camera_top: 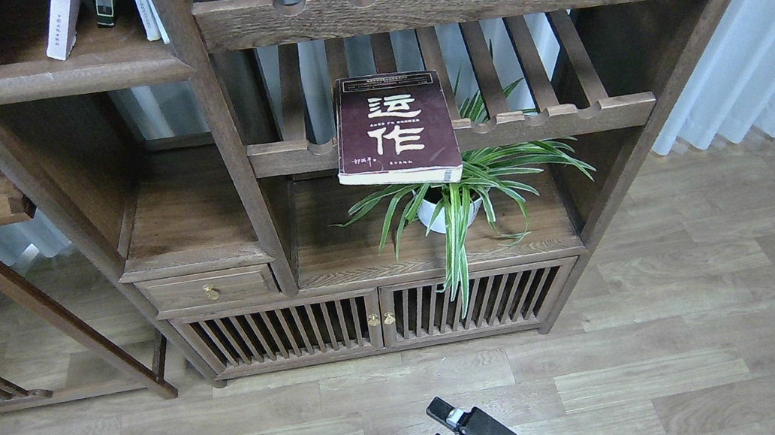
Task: Organize books on shelf
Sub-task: 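Release the red book and withdraw the left gripper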
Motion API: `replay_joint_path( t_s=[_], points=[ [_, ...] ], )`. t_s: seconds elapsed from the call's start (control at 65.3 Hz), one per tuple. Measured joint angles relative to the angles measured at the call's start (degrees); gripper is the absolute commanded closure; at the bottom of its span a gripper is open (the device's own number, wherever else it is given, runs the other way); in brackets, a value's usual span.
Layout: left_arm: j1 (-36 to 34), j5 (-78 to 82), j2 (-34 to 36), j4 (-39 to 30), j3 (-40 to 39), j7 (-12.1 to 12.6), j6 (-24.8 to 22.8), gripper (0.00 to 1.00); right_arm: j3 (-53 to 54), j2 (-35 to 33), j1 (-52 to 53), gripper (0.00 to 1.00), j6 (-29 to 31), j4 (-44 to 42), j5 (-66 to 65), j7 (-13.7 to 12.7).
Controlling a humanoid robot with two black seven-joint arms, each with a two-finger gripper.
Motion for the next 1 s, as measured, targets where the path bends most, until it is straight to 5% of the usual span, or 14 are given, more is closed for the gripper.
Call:
replay_joint_path(
  t_s=[0.184,0.551,0.996],
  points=[
    [1.5,-0.9,-3.6,-2.6,-0.6,-1.5,0.0,0.00,0.1,0.0,0.0,0.02,0.0,0.1,-0.1,0.0],
    [11.0,-1.2,0.5,-13.8,-12.3,-8.5,0.0,0.00,0.1,0.0,0.0,0.02,0.0,0.0,-0.1,0.0],
    [42.4,-1.3,11.1,-51.3,-28.5,-8.3,0.0,0.00,2.2,0.0,1.3,0.02,0.0,-0.2,0.1,1.0]
  ],
)
